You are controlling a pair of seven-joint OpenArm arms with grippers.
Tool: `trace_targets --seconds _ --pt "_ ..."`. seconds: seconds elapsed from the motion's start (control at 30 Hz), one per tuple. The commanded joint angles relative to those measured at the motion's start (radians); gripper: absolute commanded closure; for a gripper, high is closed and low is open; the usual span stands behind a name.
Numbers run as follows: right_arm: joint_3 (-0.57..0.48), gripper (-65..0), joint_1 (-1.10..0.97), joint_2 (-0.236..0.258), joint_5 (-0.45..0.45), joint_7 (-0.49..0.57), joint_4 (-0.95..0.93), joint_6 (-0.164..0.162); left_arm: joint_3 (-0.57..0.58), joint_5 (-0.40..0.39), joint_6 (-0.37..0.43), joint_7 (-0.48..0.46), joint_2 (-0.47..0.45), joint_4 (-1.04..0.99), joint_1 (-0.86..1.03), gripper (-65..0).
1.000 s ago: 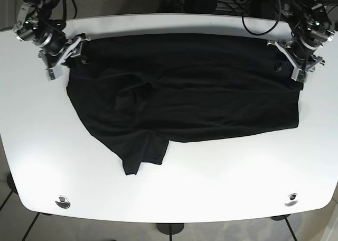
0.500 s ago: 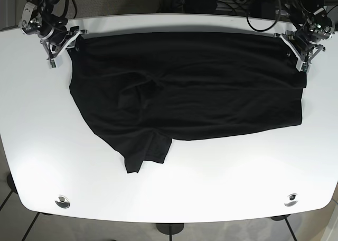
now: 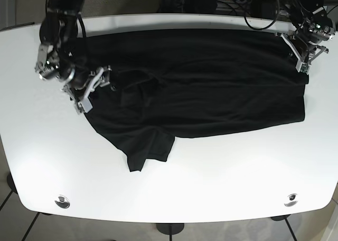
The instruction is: Fold the T-shirt properly
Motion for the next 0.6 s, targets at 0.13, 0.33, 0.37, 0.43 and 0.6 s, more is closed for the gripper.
trace_targets --seconds 0.13,0.33,0.37,0.43,0.6 --pt "-0.112 -45.7 0.128 0.019 0.015 0.097 -0.159 0.005 -0.003 -0.005 0.002 -0.007 -0.014 0.014 0.000 -12.8" --pt "-0.213 -41.5 0.178 0.013 0.015 0.200 -0.308 0.005 -0.003 -0.005 0.002 -0.007 -0.013 0.014 0.000 -12.8" --pt "-0.217 -38.2 0.178 0.013 0.015 0.201 -0.309 0.005 -0.003 -0.005 0.002 -0.007 -0.013 0.014 0.000 -12.8" --pt "-0.215 -25.4 0.175 0.012 0.015 0.203 -0.305 0.005 -0.003 -0.005 0.002 -0.007 -0.013 0.014 -0.001 -12.8" --pt "-0.212 -1.9 0.178 0.012 0.017 0.204 -0.297 0.005 -0.002 -0.005 0.002 -0.007 -0.013 0.012 -0.001 -12.8"
